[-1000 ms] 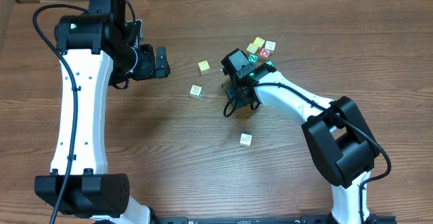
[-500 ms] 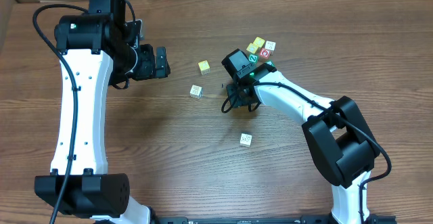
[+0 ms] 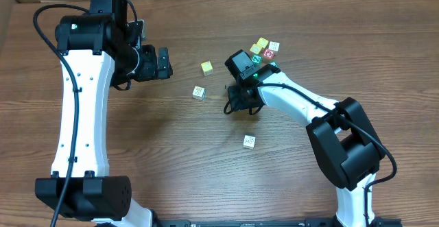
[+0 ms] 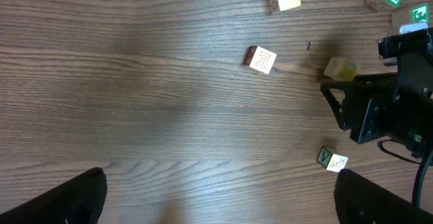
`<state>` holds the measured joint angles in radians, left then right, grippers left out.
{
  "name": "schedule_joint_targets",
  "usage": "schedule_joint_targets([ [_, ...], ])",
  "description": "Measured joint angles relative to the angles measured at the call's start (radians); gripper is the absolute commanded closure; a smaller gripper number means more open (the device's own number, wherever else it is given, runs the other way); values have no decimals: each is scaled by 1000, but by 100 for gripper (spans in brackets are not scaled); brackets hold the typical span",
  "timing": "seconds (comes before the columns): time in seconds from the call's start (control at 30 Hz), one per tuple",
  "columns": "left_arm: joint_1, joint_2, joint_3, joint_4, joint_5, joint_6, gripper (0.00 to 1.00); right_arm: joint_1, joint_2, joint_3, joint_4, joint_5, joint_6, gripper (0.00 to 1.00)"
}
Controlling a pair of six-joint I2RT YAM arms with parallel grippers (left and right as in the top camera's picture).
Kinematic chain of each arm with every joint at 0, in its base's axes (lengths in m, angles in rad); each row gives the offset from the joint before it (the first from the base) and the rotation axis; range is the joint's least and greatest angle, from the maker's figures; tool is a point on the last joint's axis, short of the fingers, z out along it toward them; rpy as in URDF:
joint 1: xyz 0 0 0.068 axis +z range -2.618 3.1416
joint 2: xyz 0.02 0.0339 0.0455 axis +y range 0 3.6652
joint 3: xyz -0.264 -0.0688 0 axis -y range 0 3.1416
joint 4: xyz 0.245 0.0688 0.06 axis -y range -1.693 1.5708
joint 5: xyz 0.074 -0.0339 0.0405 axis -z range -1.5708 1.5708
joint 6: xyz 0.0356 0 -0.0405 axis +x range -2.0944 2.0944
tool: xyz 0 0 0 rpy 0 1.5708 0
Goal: Flip 3 blocks
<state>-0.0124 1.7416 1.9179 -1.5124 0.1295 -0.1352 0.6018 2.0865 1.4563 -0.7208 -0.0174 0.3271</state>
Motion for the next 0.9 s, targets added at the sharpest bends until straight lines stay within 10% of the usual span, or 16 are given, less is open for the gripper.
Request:
schedule_joint_targets([
  [0.9,0,0,0,0,0,0,0,-30,0,0,100,54,238,39],
])
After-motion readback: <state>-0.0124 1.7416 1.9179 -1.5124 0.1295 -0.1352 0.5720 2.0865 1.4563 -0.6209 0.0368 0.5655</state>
